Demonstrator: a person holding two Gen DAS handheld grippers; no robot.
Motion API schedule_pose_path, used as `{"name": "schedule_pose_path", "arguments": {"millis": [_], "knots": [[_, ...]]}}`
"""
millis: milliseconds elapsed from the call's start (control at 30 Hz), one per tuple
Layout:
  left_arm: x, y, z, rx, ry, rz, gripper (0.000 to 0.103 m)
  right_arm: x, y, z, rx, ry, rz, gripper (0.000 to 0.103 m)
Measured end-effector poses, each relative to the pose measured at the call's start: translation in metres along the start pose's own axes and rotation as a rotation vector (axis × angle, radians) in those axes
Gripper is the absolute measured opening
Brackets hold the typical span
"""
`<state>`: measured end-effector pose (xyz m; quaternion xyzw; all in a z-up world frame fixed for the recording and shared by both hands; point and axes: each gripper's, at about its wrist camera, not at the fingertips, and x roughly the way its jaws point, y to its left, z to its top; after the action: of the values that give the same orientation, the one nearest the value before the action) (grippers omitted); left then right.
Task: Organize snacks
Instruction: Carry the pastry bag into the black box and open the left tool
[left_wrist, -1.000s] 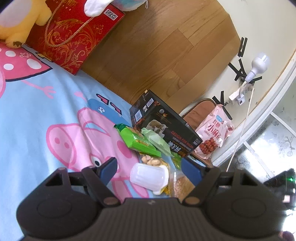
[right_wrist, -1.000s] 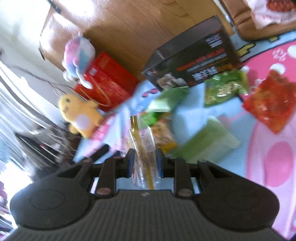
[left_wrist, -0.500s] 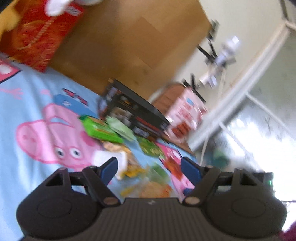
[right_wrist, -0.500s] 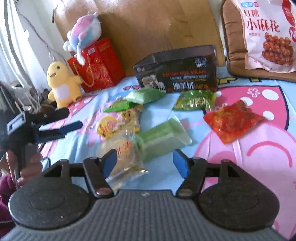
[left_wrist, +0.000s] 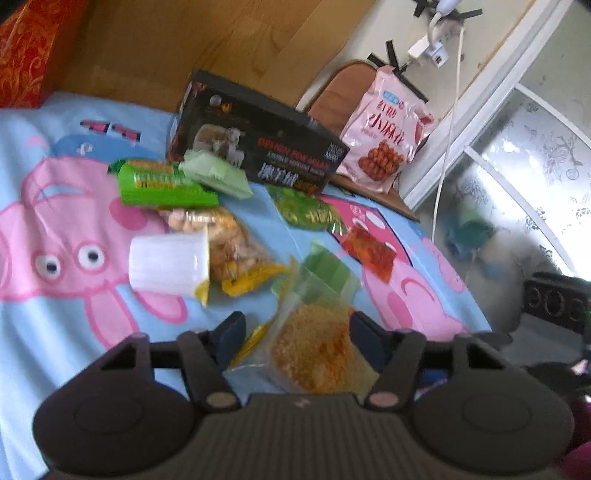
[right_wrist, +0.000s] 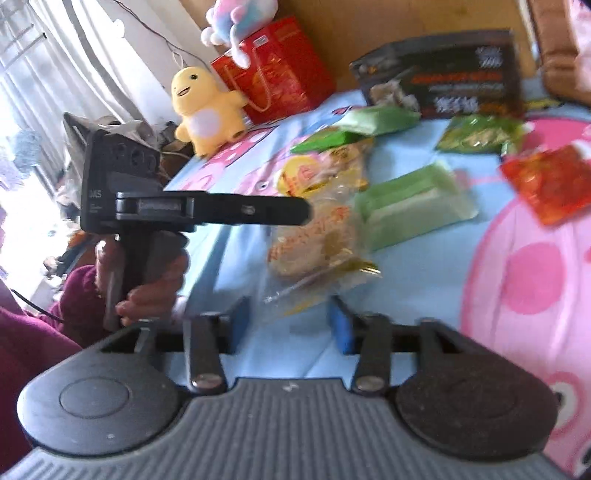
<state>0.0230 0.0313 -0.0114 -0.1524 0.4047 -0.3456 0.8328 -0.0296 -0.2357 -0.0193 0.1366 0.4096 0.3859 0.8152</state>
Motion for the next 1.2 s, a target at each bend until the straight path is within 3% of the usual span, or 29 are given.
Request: {"name": "schedule_pose_path", "arguments": {"millis": [167, 267, 367, 433, 500, 633, 800, 1000, 1200], "knots": [[-0.016, -0.002, -0.011, -0.054, -0.001, -0.052, 0.063, -0.01, -0.011, 0.005, 0.021, -0.106, -0.115, 0.034], [-0.018, -0.005, -0.009, -0.043, -0.024, -0.033, 0.064, -0.018, -0.013, 0.005, 0.015, -0.149, -0.166, 0.036], [-0.011, -0.003, -0.008, -0.062, -0.003, -0.012, 0.064, -0.019, -0.011, 0.002, -0.005, -0.12, -0.111, 0.044], [-0.003, -0.003, -0.013, -0.059, 0.04, -0.008, 0.056, -0.015, -0.01, -0.002, -0.015, -0.075, -0.073, 0.063], [0.0, -0.008, -0.017, -0.037, 0.052, -0.015, 0.045, -0.009, -0.01, -0.006, -0.026, -0.044, -0.037, 0.064], [-0.005, -0.019, -0.009, -0.008, 0.013, 0.026, 0.045, 0.002, -0.012, -0.004, -0.006, -0.04, 0.027, 0.037], [-0.018, -0.028, 0.036, 0.021, -0.094, -0.002, 0.045, -0.005, -0.015, 0.019, 0.037, -0.12, 0.064, 0.033], [0.005, -0.033, 0.12, 0.052, -0.224, 0.016, 0.045, -0.024, -0.014, 0.084, -0.043, -0.297, -0.022, 0.033], [0.068, -0.012, 0.179, -0.013, -0.217, 0.067, 0.046, -0.013, -0.052, 0.158, -0.045, -0.396, -0.155, 0.033]]}}
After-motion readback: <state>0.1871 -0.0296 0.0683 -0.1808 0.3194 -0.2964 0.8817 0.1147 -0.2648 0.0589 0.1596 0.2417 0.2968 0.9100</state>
